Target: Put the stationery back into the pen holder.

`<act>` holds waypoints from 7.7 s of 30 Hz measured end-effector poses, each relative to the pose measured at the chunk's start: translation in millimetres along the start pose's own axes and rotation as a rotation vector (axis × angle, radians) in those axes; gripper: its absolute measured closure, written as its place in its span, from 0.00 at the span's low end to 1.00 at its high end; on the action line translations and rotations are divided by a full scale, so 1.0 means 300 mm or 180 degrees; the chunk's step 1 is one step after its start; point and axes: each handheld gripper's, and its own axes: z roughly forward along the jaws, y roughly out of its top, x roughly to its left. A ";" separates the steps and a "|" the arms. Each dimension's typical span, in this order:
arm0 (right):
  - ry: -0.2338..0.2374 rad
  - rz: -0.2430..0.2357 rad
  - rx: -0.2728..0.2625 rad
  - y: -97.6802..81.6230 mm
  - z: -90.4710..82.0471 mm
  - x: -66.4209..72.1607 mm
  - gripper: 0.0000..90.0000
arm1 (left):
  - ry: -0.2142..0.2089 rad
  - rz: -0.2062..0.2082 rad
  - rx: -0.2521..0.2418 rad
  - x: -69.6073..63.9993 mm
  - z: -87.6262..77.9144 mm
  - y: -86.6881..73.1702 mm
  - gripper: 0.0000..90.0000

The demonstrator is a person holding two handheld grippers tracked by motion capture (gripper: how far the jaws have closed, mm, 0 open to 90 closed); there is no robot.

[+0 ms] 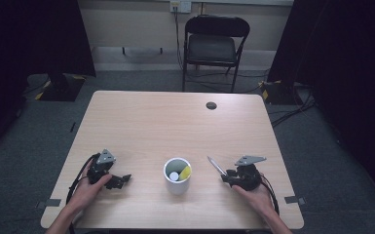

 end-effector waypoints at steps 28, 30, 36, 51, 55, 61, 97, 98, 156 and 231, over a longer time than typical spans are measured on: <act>-0.0135 -0.0255 0.0069 0.168 0.161 0.012 0.81 | 0.0001 -0.0024 0.0003 -0.005 0.004 0.003 0.00; -0.0095 -0.0240 0.0079 0.163 0.154 0.008 0.81 | -0.0004 -0.0021 0.0003 -0.004 0.005 0.004 0.00; -0.0091 -0.0285 0.0109 0.150 0.138 0.012 0.88 | -0.0005 -0.0020 0.0003 -0.004 0.005 0.004 0.00; 0.0011 -0.0168 0.0109 0.155 0.116 0.011 0.90 | -0.0005 -0.0019 0.0005 -0.004 0.005 0.004 0.00; 0.0061 -0.0065 -0.0014 0.161 0.090 0.007 0.90 | -0.0006 -0.0019 0.0005 -0.004 0.005 0.004 0.00; 0.0123 -0.0019 -0.0148 0.164 0.071 0.003 0.90 | -0.0006 -0.0019 0.0005 -0.004 0.005 0.004 0.00; 0.0697 0.0060 -0.1233 0.262 -0.046 0.085 0.90 | 0.0000 -0.0004 0.0009 -0.003 0.005 0.005 0.00; 0.0700 0.0046 -0.1253 0.264 -0.047 0.089 0.90 | 0.0000 -0.0005 0.0008 -0.003 0.005 0.005 0.00; 0.1310 -0.0325 -0.1499 0.534 0.074 0.319 0.90 | 0.0001 -0.0002 0.0010 -0.003 0.004 0.004 0.00; 0.1173 -0.0348 -0.1041 0.356 0.048 0.281 0.79 | 0.0000 0.0014 0.0007 -0.003 0.002 0.003 0.00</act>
